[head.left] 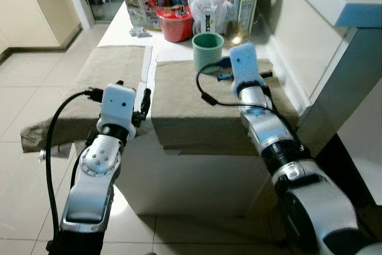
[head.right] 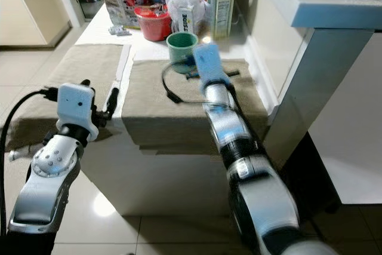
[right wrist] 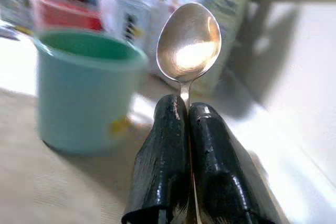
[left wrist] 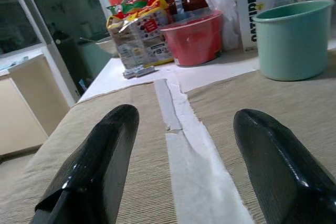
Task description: Setting the table
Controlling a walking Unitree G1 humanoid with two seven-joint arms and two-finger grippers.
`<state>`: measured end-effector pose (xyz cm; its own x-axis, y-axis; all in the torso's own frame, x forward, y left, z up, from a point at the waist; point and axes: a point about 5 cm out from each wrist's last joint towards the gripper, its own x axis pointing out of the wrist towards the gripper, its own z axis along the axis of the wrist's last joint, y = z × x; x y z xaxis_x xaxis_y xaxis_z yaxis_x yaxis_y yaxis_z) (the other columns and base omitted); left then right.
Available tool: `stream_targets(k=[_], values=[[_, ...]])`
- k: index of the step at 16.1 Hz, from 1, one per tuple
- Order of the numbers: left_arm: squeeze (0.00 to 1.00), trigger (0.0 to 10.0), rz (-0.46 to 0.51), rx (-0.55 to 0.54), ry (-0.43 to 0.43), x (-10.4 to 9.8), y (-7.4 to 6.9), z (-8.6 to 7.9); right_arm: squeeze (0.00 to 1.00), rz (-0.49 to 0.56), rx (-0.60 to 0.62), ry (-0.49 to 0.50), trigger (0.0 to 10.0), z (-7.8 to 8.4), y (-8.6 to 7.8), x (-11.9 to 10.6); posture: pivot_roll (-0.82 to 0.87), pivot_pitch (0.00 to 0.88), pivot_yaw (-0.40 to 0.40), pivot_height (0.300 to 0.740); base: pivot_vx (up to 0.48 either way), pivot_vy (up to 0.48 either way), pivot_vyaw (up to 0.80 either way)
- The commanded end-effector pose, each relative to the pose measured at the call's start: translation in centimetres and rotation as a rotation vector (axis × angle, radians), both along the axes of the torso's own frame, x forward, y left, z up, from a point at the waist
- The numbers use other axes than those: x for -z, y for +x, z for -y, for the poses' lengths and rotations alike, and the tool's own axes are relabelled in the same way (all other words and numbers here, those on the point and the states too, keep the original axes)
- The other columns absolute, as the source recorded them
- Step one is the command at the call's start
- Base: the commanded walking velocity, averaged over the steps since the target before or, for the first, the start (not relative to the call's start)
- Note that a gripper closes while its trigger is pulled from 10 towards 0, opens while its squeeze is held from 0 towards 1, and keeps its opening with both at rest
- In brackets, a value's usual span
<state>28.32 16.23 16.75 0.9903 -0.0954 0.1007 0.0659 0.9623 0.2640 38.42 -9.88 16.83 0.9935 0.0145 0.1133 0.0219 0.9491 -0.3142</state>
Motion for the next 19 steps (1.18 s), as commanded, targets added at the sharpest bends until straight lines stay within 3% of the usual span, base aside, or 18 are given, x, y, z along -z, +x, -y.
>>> stream_targets(k=[1,4,8,11,14,16,19], values=[[0.00,10.0,0.004,-0.015,0.003,0.0,0.0,-0.4,0.00,0.080,0.020,-0.030,0.0,0.2,-0.6,-0.5,-0.05,0.000,0.056,0.740,0.000,0.000,0.00],[0.00,10.0,-0.006,-0.032,-0.012,0.3,0.0,-0.7,0.00,0.182,0.038,-0.068,0.0,0.5,-2.8,-0.3,-0.06,0.000,0.064,0.740,0.000,0.000,0.00],[0.00,10.0,-0.069,-0.088,-0.064,2.1,-0.7,-1.8,0.00,0.120,-0.029,-0.054,0.0,0.9,-4.9,1.6,-0.08,0.000,0.068,0.740,0.000,0.000,0.00],[0.00,10.0,-0.089,-0.136,-0.094,3.1,-2.0,-2.7,0.00,0.126,-0.065,-0.128,0.0,2.9,-7.9,2.1,-0.07,0.000,0.049,0.740,0.000,0.000,0.00],[0.00,10.0,-0.071,-0.151,-0.126,3.2,-4.3,-3.2,0.00,0.109,-0.048,-0.196,0.0,5.2,-10.6,3.1,-0.07,0.000,0.050,0.740,0.000,0.000,0.00],[0.00,10.0,-0.078,-0.145,-0.158,3.5,-5.2,-3.0,0.00,0.062,-0.021,-0.173,0.0,5.7,-11.1,3.8,-0.07,0.000,0.049,0.740,0.000,0.000,0.00],[0.00,10.0,-0.085,-0.151,-0.186,3.4,-3.7,-2.7,0.00,0.063,-0.076,-0.105,0.0,3.5,-10.1,3.3,-0.07,0.012,0.041,0.740,0.000,0.000,0.00]])
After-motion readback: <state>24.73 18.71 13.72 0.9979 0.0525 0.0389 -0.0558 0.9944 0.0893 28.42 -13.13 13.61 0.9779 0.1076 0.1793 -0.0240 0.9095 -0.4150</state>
